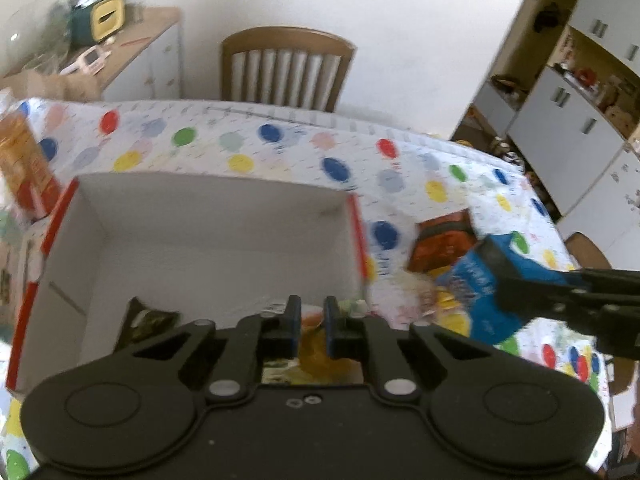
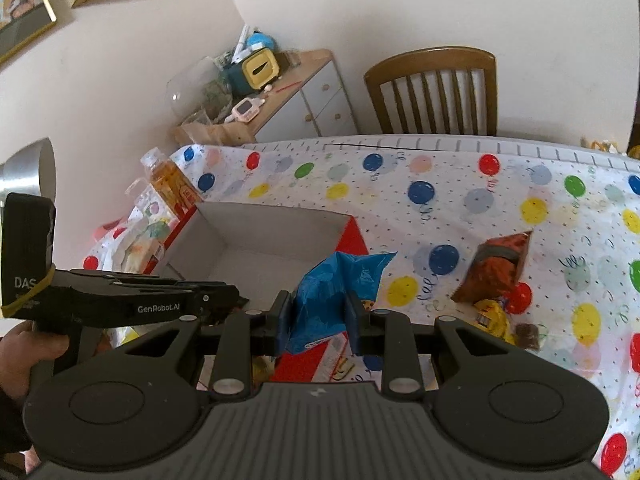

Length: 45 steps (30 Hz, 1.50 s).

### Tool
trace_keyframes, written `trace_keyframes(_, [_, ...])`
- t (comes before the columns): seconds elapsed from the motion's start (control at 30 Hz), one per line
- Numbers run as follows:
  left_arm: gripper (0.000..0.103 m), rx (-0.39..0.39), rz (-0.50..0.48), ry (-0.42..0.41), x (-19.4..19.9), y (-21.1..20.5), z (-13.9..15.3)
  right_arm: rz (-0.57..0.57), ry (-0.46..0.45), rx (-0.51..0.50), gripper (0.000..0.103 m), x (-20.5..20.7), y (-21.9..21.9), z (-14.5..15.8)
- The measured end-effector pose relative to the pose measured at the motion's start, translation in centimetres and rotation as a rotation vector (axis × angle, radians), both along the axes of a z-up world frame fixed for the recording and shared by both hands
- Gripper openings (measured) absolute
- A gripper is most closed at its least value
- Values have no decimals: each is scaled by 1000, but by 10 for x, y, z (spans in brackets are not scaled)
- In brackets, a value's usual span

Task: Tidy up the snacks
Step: 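Carry the blue packet into the white box and open the right tool, then withdraw both tools from the box back over the snack pile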

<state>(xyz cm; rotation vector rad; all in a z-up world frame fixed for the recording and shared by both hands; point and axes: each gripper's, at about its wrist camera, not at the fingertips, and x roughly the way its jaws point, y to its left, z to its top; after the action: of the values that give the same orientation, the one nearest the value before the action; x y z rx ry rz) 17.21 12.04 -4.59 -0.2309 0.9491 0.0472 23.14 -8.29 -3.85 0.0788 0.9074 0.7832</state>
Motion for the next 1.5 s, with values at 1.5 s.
trace_keyframes(1.5, [22, 54, 4, -2, -26, 39, -7, 91, -29, -59, 63, -11, 69, -14])
